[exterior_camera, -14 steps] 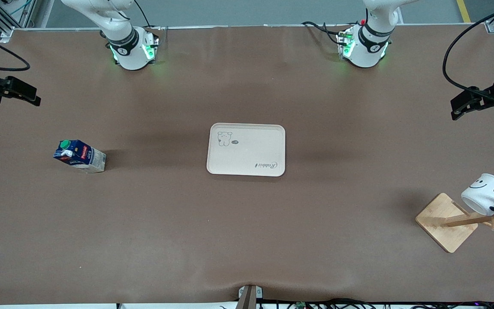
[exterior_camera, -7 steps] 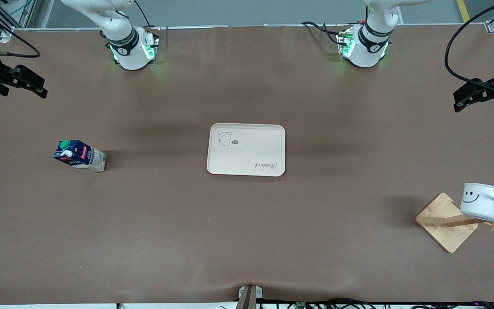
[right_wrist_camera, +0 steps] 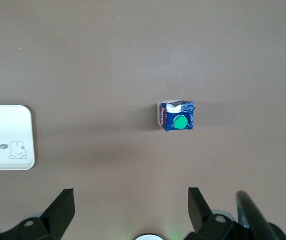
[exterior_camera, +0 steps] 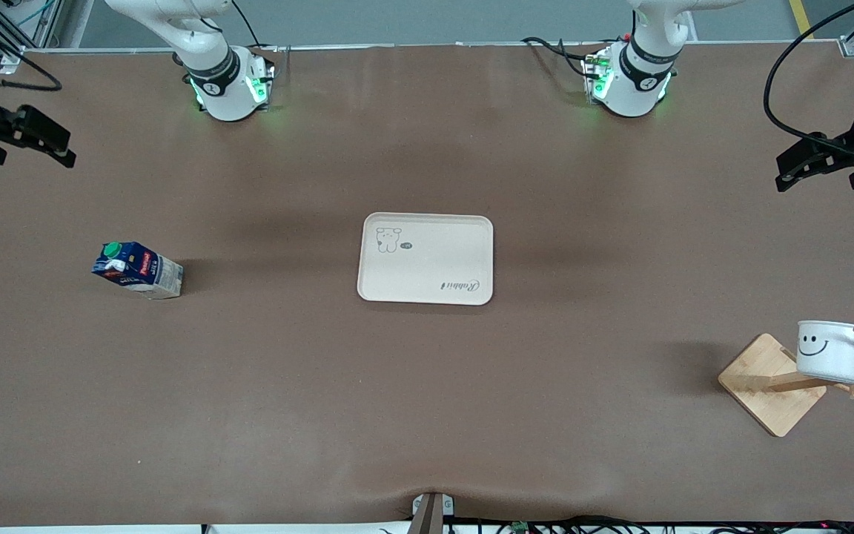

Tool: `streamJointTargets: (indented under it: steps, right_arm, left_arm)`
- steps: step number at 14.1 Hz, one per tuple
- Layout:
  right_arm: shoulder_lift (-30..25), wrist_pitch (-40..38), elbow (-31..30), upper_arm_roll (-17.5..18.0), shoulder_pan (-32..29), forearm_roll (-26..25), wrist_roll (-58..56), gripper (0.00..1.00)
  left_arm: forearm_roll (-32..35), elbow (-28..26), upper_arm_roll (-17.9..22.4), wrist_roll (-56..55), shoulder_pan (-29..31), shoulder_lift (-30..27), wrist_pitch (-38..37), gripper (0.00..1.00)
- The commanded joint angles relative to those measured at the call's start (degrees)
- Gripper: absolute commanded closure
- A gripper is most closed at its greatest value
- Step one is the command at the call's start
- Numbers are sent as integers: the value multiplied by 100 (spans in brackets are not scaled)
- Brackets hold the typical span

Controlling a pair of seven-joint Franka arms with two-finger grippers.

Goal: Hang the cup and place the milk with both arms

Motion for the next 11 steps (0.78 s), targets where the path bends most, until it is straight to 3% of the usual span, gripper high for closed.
streamJointTargets:
  steps: [1, 3, 11]
  right_arm:
    - [189, -210, 226, -23, 91, 29, 122, 0]
    - [198, -228, 217, -76, 12, 29, 69, 0]
    - [242, -448, 208, -76, -33, 38, 131, 0]
  left_arm:
    - [-93, -81, 30, 6, -73, -84, 68, 0]
    - [-93, -81, -128, 6, -55, -92, 59, 0]
    - [-101, 25, -146, 50, -64, -22, 200, 0]
